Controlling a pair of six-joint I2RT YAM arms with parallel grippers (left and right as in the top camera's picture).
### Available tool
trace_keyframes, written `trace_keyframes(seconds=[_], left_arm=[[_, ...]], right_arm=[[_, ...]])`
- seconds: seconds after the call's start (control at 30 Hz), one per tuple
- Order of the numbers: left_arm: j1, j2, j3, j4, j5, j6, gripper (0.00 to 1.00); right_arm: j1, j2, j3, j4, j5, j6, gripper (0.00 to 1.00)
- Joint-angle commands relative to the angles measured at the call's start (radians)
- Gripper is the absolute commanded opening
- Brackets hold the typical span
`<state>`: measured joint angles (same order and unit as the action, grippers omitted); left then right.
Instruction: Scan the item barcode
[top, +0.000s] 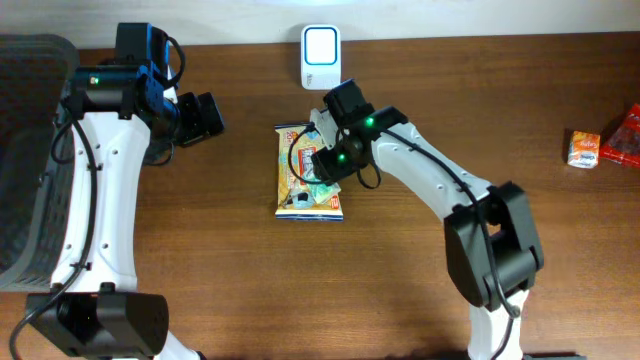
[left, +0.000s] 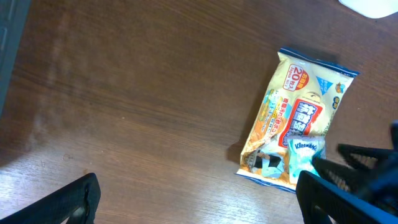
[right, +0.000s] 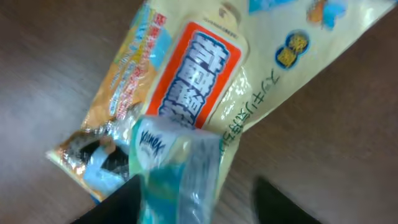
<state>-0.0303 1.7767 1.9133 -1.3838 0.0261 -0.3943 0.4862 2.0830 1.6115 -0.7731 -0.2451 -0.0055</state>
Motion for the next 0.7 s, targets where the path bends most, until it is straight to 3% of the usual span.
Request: trace_keyframes(seconds=[0.0, 0.03, 0.1, 0.23, 0.27, 0.33, 0.47, 0.5, 0.53, 0.57, 0.63, 0.67], left_arm=[[0.001, -0.003, 0.002, 0.002, 0.004, -0.009, 0.99], [0.001, -0.003, 0.002, 0.002, 0.004, -0.009, 0.99], [0.001, -0.003, 0.002, 0.002, 0.004, -0.009, 0.99], [0.001, -0.003, 0.002, 0.002, 0.004, -0.009, 0.99], [0.001, -0.003, 0.002, 0.002, 0.004, -0.009, 0.99], [0.001, -0.003, 0.002, 0.002, 0.004, -0.009, 0.99], [0.001, -0.003, 0.002, 0.002, 0.004, -0.009, 0.99], [0.001, -0.003, 0.002, 0.002, 0.004, -0.009, 0.99], [0.001, -0.003, 0.002, 0.002, 0.004, -0.009, 0.99], [0.001, -0.003, 0.002, 0.002, 0.004, -0.009, 0.99], [0.001, -0.003, 0.002, 0.002, 0.004, -0.009, 0.99], [0.001, -0.003, 0.002, 0.002, 0.004, -0.009, 0.99]], right_arm=[[0.006, 0.056, -0.006, -0.007, -0.059, 0.048, 0.51], [0.006, 0.056, -0.006, -0.008, -0.058, 0.048, 0.42], [0.002, 0.055, -0.004, -0.010, -0.057, 0.048, 0.04], [-0.061, 0.053, 0.250, -0.273, -0.116, 0.174, 0.04], [-0.098, 0.053, 0.379, -0.378, -0.290, 0.172, 0.04], [-0.147, 0.053, 0.456, -0.426, -0.429, 0.172, 0.04], [-0.204, 0.056, 0.456, -0.470, -0.451, 0.165, 0.05], [-0.203, 0.056, 0.455, -0.475, -0.448, 0.137, 0.13], [-0.203, 0.056, 0.455, -0.480, -0.434, 0.138, 0.13], [-0.203, 0.056, 0.455, -0.485, -0.424, 0.138, 0.04], [-0.203, 0.056, 0.455, -0.483, -0.470, 0.138, 0.04], [-0.206, 0.056, 0.455, -0.463, -0.597, 0.137, 0.04]])
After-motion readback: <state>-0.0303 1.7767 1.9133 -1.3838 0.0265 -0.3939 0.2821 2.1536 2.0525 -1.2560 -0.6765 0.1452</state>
